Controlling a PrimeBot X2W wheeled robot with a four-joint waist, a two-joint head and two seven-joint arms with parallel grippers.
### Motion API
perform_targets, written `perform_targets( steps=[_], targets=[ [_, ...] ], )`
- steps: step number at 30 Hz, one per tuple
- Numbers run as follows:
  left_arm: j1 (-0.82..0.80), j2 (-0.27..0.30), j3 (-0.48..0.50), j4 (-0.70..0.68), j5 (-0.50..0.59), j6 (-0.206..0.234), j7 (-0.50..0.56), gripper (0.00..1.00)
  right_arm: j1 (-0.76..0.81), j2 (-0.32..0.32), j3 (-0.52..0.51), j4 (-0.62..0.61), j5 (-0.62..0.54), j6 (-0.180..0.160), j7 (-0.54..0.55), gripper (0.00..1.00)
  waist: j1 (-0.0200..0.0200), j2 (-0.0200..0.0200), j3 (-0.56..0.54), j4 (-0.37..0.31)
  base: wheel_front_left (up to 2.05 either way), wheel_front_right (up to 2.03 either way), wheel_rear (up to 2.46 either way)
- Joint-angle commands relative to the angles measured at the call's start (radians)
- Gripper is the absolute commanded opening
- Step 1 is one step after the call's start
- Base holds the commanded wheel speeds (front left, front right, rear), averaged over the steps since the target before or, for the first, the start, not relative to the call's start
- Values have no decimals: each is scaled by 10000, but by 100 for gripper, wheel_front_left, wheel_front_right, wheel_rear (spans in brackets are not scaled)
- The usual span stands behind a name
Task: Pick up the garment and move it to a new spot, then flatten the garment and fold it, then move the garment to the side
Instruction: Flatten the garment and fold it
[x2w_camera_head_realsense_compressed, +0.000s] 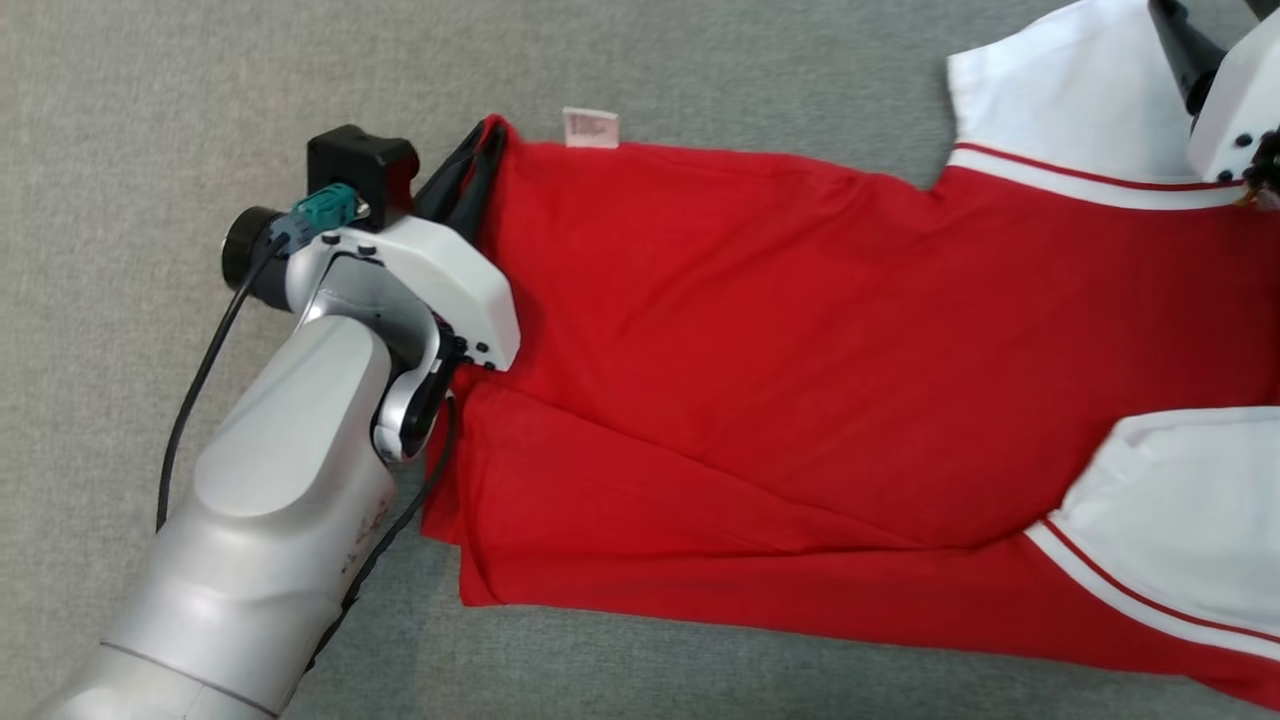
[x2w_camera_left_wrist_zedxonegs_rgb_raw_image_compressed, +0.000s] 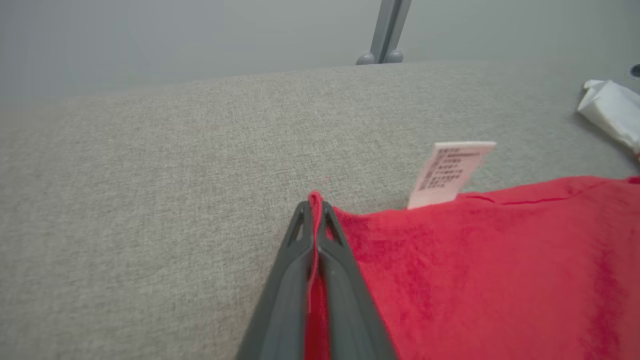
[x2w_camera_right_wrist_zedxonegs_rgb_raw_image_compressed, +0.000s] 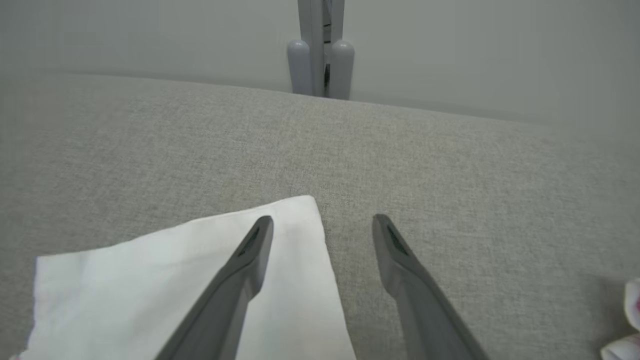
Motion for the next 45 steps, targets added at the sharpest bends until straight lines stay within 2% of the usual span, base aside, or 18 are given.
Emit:
perform_targets(
  steps=[1, 8, 9, 10, 11, 12, 13, 14, 23, 30, 38, 45],
  targets=[
    [-213, -25, -15, -7, 14, 28, -109, 0, -267, -12, 12, 398, -64, 1, 100, 100, 0, 0, 332, 341, 0, 0, 0],
    [-292, -227, -95, 221, -54, -39, -355, 0, -990, 172, 289, 1747, -236, 1, 277, 100, 0, 0, 468, 525, 0, 0, 0],
    [-297, -242, -102, 254, -57, -49, -382, 0, -1061, 189, 386, 1852, -236, 1, 271, 97, 0, 0, 473, 531, 0, 0, 0],
    [-305, -251, -103, 291, -74, -62, -400, 0, -1127, 196, 479, 1960, -240, 1, 226, 56, 0, 0, 475, 532, 0, 0, 0],
    [-305, -259, -101, 331, -92, -72, -425, 0, -1162, 215, 554, 2061, -231, 1, 197, 41, 0, 0, 468, 527, 0, 0, 0],
    [-306, -264, -102, 375, -107, -85, -452, 0, -1194, 230, 620, 2153, -188, 1, 159, 32, 0, 0, 455, 518, 0, 0, 0],
    [-304, -265, -106, 416, -129, -101, -468, 0, -1221, 239, 683, 2228, -145, -1, 149, 12, 0, 0, 437, 504, 0, 0, 0],
    [-298, -258, -110, 457, -140, -96, -479, 0, -1238, 236, 771, 2304, -116, -1, 82, 0, 0, 0, 416, 487, 0, 0, 0],
    [-163, -97, -42, 712, -243, -129, -622, 0, -1252, 267, 1368, 2480, 310, -1, -638, 0, 0, 0, 27, 175, 0, 0, 0],
    [216, 97, 91, 832, -484, -162, -679, 0, -761, -5, 2072, 1926, 1163, -1, -1363, 0, 0, 0, -783, -277, 0, 0, 0],
    [1220, 469, 190, 461, -807, -183, -847, 0, 1073, -933, 2915, 33, 2763, -1, -2164, 0, 0, 0, -2089, -885, 0, 0, 0],
    [2602, 914, 314, -854, -1096, 70, -809, 0, 3498, -1589, 2562, -1977, 3902, -1, -2891, 0, 0, 0, -2860, -1158, 0, 0, 0]
  ],
)
